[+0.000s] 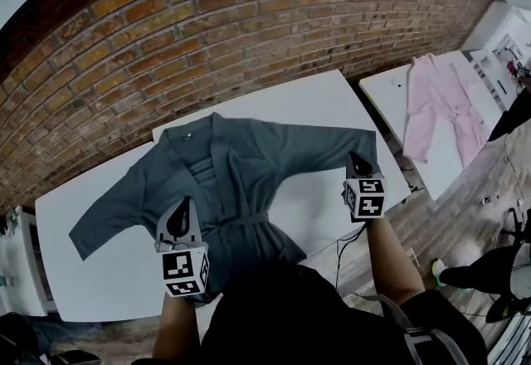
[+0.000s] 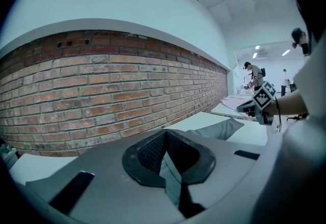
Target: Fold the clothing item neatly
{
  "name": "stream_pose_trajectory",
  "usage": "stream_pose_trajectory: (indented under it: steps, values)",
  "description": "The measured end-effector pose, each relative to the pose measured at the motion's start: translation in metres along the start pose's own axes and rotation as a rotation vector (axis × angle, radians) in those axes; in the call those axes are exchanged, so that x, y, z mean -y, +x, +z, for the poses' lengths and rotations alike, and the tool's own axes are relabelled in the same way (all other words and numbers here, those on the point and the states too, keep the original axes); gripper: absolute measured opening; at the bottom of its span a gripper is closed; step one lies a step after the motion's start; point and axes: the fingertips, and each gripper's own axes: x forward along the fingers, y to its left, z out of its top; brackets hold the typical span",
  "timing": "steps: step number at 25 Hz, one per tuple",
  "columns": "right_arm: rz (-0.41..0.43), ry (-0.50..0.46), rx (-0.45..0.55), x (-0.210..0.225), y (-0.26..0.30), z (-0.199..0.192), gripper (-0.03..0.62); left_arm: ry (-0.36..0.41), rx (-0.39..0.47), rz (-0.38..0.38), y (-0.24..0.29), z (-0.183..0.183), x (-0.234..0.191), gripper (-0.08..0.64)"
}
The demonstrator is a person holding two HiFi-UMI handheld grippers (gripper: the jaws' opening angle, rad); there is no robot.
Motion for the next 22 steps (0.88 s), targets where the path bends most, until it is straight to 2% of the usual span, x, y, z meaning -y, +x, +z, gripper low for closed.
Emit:
stream_pose_trajectory:
  steps: [3,7,12,16,22]
  values:
    - [-0.095,0.0,-0.046,0.052,0.004,-0.017,0.002,0.005,-0.011,-0.026,0.01,-0.002,0.01,-0.005]
    - [-0.146,0.022,-0.1,0.091,0.01,-0.039,0.002,0.019,-0.019,-0.049,0.019,-0.001,0.022,-0.005]
    - [-0.14,0.097,-0.167,0.118,0.026,-0.066,0.003,0.036,-0.019,-0.096,0.03,0.007,0.041,-0.005]
    - [-0.132,0.149,-0.241,0.14,0.047,-0.088,0.009,0.097,0.002,-0.137,0.034,0.02,0.063,-0.005]
    - [-0.11,0.276,-0.364,0.153,0.084,-0.12,0.114,0.126,-0.013,-0.152,0.034,0.022,0.079,-0.005]
